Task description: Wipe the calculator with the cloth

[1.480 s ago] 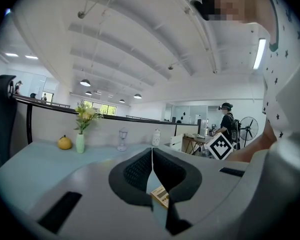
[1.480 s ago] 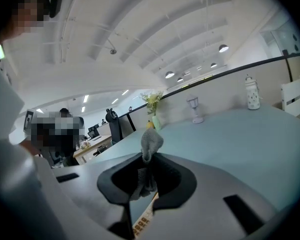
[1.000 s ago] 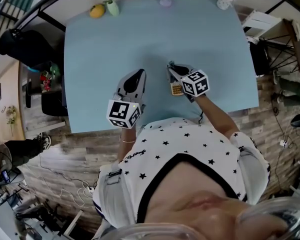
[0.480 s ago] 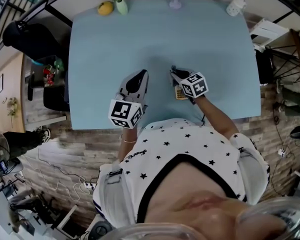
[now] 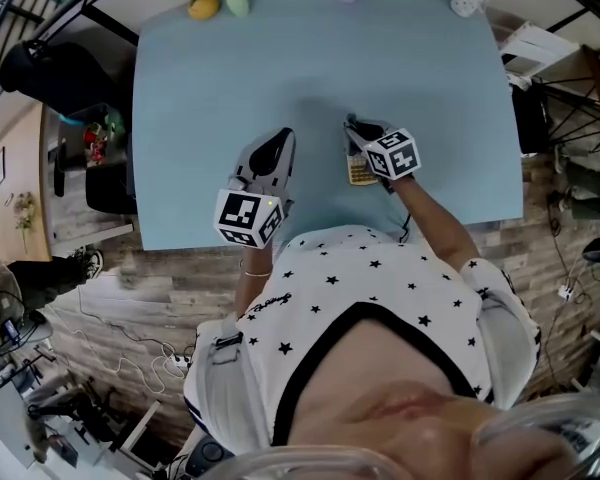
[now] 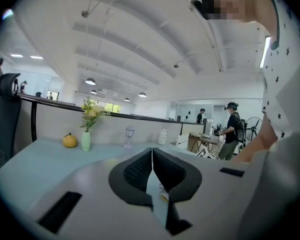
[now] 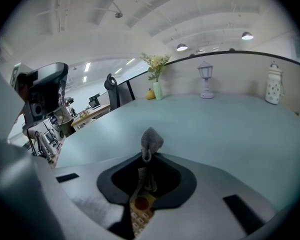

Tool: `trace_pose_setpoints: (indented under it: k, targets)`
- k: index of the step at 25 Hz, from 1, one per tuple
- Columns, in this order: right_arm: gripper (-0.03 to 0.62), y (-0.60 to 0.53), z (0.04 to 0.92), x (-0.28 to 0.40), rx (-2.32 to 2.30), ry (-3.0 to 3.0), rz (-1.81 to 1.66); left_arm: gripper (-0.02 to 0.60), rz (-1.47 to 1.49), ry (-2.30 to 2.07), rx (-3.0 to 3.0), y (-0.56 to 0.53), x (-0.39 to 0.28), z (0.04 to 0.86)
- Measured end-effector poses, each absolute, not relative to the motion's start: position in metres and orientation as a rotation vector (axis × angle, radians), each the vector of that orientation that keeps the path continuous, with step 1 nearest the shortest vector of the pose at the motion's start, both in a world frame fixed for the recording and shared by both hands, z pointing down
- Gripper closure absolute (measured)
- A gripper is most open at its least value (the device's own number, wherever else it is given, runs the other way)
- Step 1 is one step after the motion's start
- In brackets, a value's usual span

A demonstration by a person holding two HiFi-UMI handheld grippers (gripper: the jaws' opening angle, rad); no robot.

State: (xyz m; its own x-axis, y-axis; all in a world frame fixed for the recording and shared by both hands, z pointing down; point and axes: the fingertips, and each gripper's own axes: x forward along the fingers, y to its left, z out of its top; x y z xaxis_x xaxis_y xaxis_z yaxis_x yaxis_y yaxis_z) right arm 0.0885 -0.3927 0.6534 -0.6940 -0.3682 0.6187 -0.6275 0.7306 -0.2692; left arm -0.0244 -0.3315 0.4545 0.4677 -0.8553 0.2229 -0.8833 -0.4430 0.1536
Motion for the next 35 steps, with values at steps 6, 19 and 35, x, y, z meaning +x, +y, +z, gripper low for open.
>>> trace_pose_setpoints:
  k: [6, 19, 35]
  targets:
    - [0.543, -0.400, 0.654, 0.109, 0.840, -2.371, 0.660, 0.551, 0.180, -1.468, 2.493, -0.330, -0.020, 0.452]
    - [0.543, -0.404, 0.658, 0.152, 0.987, -2.318, 0.678, 0.551, 0.181, -1.438, 2.530, -0.322, -0.010, 0.446]
    - [0.543, -0.377, 0.634, 0.102, 0.861, -2.421, 0.638, 0.551, 0.172, -1.454, 2.521, -0.306, -0.020, 0.445]
